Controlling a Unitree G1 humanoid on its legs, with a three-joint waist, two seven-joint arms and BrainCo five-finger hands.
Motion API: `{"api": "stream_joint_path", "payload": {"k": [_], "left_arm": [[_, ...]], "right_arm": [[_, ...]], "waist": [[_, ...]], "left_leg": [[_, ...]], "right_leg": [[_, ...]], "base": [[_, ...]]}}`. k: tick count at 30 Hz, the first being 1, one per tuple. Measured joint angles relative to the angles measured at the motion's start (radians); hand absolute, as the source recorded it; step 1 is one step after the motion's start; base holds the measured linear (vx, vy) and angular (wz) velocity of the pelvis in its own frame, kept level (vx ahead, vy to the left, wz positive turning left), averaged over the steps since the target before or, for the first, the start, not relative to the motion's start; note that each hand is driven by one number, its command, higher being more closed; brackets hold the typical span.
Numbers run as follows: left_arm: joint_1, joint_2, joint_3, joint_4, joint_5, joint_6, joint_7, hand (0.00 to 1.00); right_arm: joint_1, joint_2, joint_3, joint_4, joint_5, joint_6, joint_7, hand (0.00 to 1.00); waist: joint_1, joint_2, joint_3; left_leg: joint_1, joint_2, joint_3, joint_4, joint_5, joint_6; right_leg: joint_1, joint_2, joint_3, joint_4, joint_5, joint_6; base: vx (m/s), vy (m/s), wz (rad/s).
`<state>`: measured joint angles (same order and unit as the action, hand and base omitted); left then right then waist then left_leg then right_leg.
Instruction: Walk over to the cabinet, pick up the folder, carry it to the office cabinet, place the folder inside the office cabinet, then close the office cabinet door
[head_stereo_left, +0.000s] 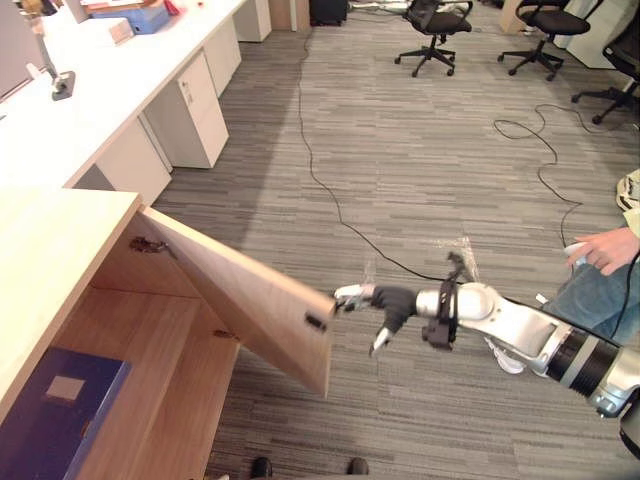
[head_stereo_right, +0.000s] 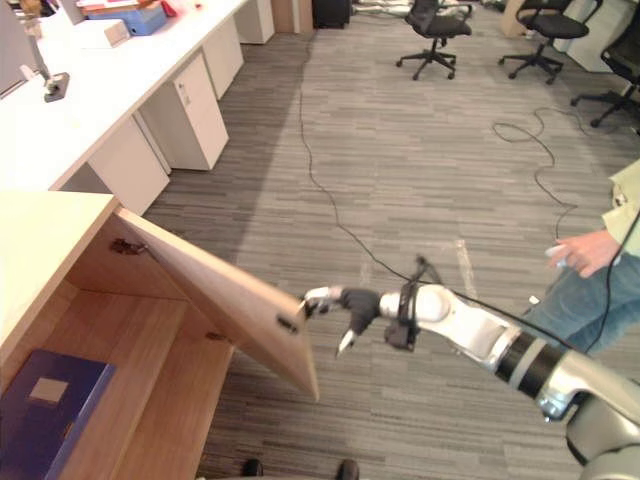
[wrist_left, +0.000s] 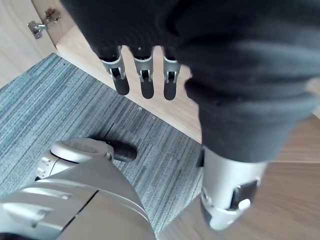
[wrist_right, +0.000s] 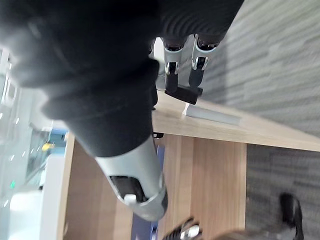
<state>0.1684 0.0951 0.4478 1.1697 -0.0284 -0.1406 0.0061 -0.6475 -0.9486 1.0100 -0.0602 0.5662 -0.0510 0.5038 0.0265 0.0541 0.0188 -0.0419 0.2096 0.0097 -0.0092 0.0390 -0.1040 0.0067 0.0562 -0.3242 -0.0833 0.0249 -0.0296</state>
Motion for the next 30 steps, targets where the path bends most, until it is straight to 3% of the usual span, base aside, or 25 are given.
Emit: {"api": "stream_joint_path", "payload": {"k": [5, 10, 12, 16, 23, 26, 28, 30], "left_arm": [[0.003, -0.004, 0.014, -0.001, 0.002, 0.0, -0.015, 0.0], [0.032, 0.0, 0.023, -0.001, 0.001, 0.004, -0.039, 0.0], [0.031, 0.001, 0.023, -0.005, -0.004, 0.005, -0.047, 0.0], [0.03, 0.014, 0.012, -0.041, -0.012, 0.005, -0.068, 0.0], [0.03, 0.022, -0.052, -0.081, -0.031, 0.006, -0.082, 0.0], [0.032, 0.016, -0.088, -0.102, -0.051, 0.01, -0.083, 0.0], [0.031, 0.008, -0.12, -0.137, -0.057, 0.014, -0.083, 0.0], [0.029, 0.005, -0.152, -0.164, -0.071, 0.014, -0.075, 0.0]], "right_arm": [[0.034, 0.101, 0.049, -0.049, -0.002, -0.008, 0.092, 0.0], [0.089, 0.05, 0.053, -0.063, -0.055, 0.011, 0.155, 0.0], [0.109, 0.022, 0.052, -0.063, -0.101, 0.021, 0.175, 0.0], [0.157, -0.017, 0.031, -0.063, -0.201, 0.031, 0.212, 0.0], [0.257, -0.006, -0.056, -0.056, -0.26, 0.031, 0.223, 0.0], [0.315, 0.1, -0.139, 0.042, -0.317, 0.029, 0.203, 0.0], [0.351, 0.236, -0.242, 0.177, -0.356, 0.021, 0.165, 0.0], [0.358, 0.486, -0.411, 0.447, -0.436, 0.004, 0.018, 0.0]], "waist": [[0.055, -0.022, -0.02], [0.063, -0.079, -0.036], [0.068, -0.088, -0.038], [0.074, -0.094, -0.034], [0.104, -0.097, -0.032], [0.111, -0.096, -0.028], [0.126, -0.093, -0.013], [0.141, -0.091, 0.015]], "left_leg": [[-0.012, 0.002, -0.016, -0.011, -0.001, -0.002], [-0.013, -0.025, -0.017, -0.02, -0.004, -0.008], [-0.013, -0.037, -0.016, -0.021, -0.005, -0.008], [-0.018, -0.057, -0.015, -0.022, -0.005, -0.006], [-0.029, -0.065, -0.036, -0.022, -0.001, 0.001], [-0.038, -0.067, -0.078, -0.021, 0.007, 0.002], [-0.046, -0.07, -0.11, -0.023, 0.02, -0.003], [-0.072, -0.076, -0.151, 0.005, 0.023, -0.005]], "right_leg": [[-0.009, 0.004, -0.013, 0.0, -0.003, -0.005], [-0.017, -0.023, -0.015, 0.0, -0.002, 0.0], [-0.017, -0.032, -0.014, 0.0, 0.001, 0.006], [-0.017, -0.053, -0.014, 0.0, 0.005, 0.014], [-0.015, -0.062, -0.035, 0.0, 0.006, 0.018], [-0.001, -0.063, -0.076, 0.0, 0.0, 0.022], [0.005, -0.062, -0.107, 0.0, -0.002, 0.024], [0.014, -0.064, -0.148, 0.009, -0.012, 0.026]], "base": [[0.02, 0.026, 0.15], [0.05, 0.092, 0.03], [0.09, 0.093, 0.01], [0.07, 0.089, 0.01], [0.01, 0.034, 0.11], [-0.02, 0.007, 0.39], [-0.03, -0.001, 0.45], [-0.07, 0.0, 0.57]]}}
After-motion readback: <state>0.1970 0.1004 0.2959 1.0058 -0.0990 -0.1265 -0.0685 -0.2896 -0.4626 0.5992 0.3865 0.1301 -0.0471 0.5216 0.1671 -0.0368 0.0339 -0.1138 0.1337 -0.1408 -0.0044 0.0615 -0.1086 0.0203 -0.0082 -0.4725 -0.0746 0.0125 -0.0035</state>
